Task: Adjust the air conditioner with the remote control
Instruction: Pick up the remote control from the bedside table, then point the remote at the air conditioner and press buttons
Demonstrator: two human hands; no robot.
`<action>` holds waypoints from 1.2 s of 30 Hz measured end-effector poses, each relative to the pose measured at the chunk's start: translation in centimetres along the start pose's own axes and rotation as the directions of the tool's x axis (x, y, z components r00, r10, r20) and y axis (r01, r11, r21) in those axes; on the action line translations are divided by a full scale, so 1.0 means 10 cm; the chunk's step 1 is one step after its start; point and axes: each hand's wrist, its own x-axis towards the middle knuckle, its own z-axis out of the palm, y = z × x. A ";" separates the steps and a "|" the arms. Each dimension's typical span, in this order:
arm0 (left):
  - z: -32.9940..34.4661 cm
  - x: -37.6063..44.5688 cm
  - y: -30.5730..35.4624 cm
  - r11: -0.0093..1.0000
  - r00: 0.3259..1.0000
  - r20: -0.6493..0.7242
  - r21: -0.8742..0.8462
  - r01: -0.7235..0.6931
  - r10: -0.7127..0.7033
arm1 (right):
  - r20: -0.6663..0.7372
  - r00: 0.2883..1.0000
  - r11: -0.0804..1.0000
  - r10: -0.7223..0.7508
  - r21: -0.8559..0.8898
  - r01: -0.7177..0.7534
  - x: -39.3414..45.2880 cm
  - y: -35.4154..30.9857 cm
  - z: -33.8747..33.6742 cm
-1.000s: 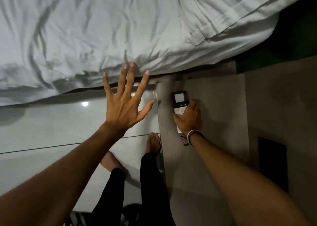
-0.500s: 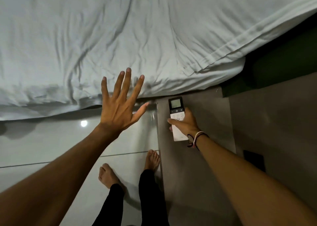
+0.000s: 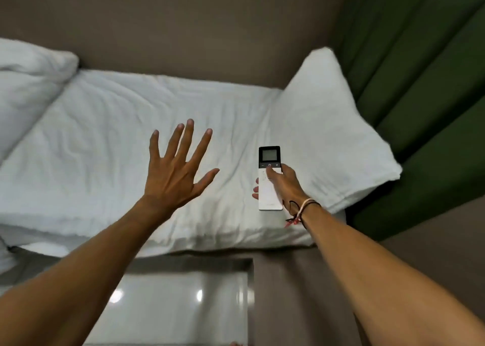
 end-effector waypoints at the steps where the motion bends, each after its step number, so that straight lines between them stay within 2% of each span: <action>1: -0.22 0.08 -0.14 1.000 0.999 -0.034 0.020 0.016 -0.015 | 0.022 0.999 0.999 -0.047 0.005 0.047 -0.04 -0.26 0.14; 7: -1.25 0.38 -0.86 0.985 0.979 -0.177 0.121 0.125 -0.103 | 0.138 0.959 0.969 -0.248 0.038 0.245 -0.37 -1.47 0.98; 12: -2.09 0.65 -1.48 0.964 0.947 -0.271 0.152 0.218 -0.171 | 0.215 0.894 0.919 -0.393 0.046 0.392 -0.75 -2.41 1.65; 18: -3.17 0.79 -2.24 0.926 0.904 -0.352 0.194 0.325 -0.243 | 0.338 0.759 0.819 -0.557 0.073 0.569 -1.25 -3.43 2.40; 25: -3.93 0.66 -2.82 0.881 0.871 -0.394 0.243 0.406 -0.293 | 0.436 0.639 0.742 -0.634 0.108 0.662 -1.68 -4.04 3.12; 36: -4.64 0.29 -3.28 0.800 0.813 -0.444 0.288 0.527 -0.375 | 0.501 0.565 0.691 -0.655 0.095 0.717 -2.26 -4.45 3.89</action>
